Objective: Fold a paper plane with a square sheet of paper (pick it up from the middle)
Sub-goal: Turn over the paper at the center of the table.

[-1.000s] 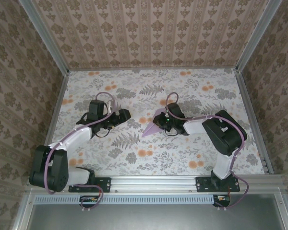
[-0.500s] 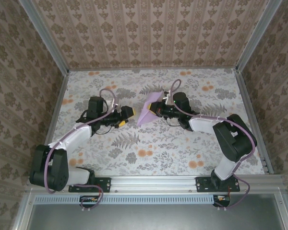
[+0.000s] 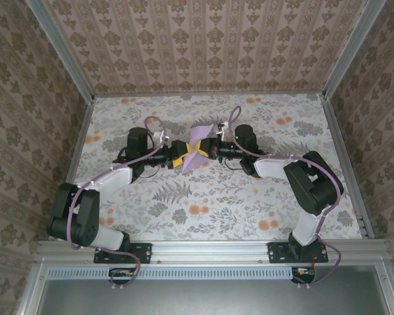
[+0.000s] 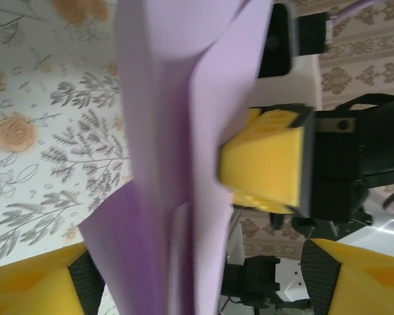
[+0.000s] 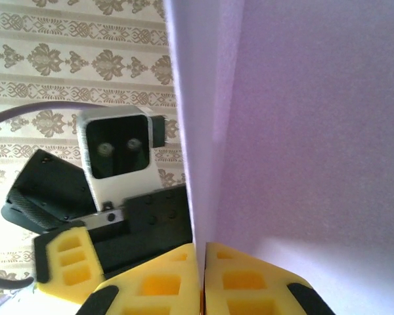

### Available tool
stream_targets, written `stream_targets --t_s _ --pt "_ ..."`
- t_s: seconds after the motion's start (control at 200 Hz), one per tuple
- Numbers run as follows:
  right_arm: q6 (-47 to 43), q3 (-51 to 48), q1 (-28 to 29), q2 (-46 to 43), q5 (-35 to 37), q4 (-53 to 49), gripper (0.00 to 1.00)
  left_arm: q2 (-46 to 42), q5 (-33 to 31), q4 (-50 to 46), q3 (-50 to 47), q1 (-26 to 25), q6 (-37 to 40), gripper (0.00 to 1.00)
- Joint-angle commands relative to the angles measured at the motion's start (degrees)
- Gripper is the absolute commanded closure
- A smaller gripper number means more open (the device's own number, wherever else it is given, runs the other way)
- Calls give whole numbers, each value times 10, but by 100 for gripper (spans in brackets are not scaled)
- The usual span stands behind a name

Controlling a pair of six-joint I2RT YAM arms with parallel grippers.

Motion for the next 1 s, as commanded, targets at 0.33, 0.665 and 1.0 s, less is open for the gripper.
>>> stream_targets --t_s 0.33,0.665,1.0 --pt "16 27 2 28 -40 18 86 29 21 59 12 4 -24 71" --pt "-69 18 -23 -15 2 -138 54 17 -27 -107 30 25 76 94" --pt "-276 27 -34 -136 235 -486 33 -18 -364 -522 164 21 319 92"
